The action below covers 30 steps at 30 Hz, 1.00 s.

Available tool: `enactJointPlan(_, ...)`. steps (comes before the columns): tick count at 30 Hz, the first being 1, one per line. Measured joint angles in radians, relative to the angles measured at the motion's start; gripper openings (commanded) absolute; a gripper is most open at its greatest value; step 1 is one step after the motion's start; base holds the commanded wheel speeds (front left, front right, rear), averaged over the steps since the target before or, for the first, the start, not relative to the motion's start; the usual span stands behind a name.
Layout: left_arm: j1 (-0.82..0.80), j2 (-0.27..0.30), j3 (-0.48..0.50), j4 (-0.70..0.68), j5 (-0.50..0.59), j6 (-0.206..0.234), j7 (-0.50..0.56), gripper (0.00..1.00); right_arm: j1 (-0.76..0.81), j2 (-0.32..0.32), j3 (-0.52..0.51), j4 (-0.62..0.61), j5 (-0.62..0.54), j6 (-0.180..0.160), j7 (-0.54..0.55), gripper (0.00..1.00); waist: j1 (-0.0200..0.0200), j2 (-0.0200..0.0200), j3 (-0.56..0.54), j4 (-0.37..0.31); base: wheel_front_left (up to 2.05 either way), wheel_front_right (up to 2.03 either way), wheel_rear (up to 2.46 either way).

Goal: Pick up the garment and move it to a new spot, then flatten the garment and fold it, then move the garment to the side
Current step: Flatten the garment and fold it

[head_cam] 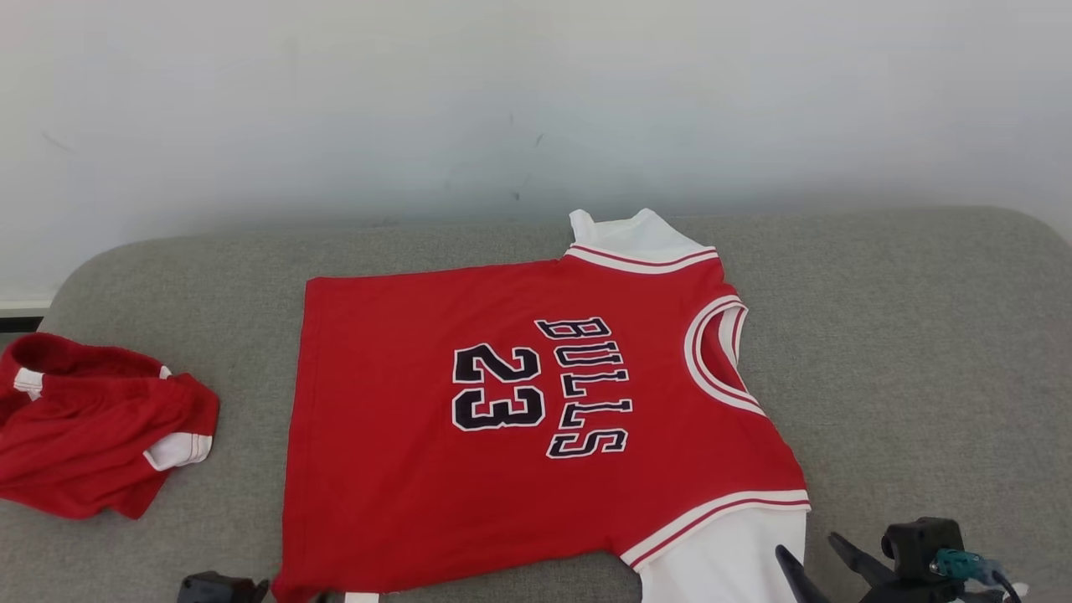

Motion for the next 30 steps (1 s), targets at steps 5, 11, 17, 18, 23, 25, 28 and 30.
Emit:
enactJointPlan(5,-0.005,0.013,0.019,0.036,-0.013,-0.003,0.048,1.0,0.001,0.002,0.01,-0.001,0.024,0.001,0.073,1.0,0.0,0.0,0.018,-0.001,0.0,0.0,0.0)
enactJointPlan(11,-0.042,0.011,0.031,0.074,-0.051,-0.017,0.079,1.0,0.025,0.0,0.01,-0.001,0.057,-0.015,0.163,1.0,0.0,0.0001,0.043,-0.005,0.0,0.0,0.0)
enactJointPlan(17,-0.092,-0.002,0.03,0.13,-0.067,-0.027,0.097,1.0,0.049,0.0,0.014,-0.011,0.08,-0.028,0.244,1.0,0.0,0.0,0.059,-0.002,0.0,0.0,0.0)
enactJointPlan(18,-0.1,-0.004,0.03,0.138,-0.067,-0.027,0.101,1.0,0.048,0.0,0.015,-0.014,0.085,-0.032,0.255,1.0,0.0,0.0,0.061,-0.001,0.0,0.0,0.0)
enactJointPlan(23,-0.109,-0.026,0.018,0.186,-0.083,-0.036,0.12,1.0,0.048,0.0,0.02,-0.023,0.104,-0.041,0.316,1.0,0.0,0.0,0.063,0.002,0.0,0.0,0.0)
enactJointPlan(25,-0.123,-0.026,0.02,0.207,-0.105,-0.036,0.123,1.0,0.048,-0.001,0.022,-0.024,0.116,-0.045,0.34,1.0,0.0,0.0,0.064,0.004,0.0,0.0,0.0)
enactJointPlan(28,-0.14,-0.037,0.017,0.228,-0.108,-0.044,0.126,1.0,0.048,-0.001,0.025,-0.024,0.123,-0.046,0.373,0.62,0.0,0.0,0.064,0.008,0.0,0.0,0.0)
enactJointPlan(30,-0.146,-0.046,0.017,0.244,-0.112,-0.044,0.125,1.0,0.048,-0.001,0.027,-0.02,0.13,-0.053,0.396,0.44,0.0,0.0,0.064,0.01,0.0,0.0,0.0)
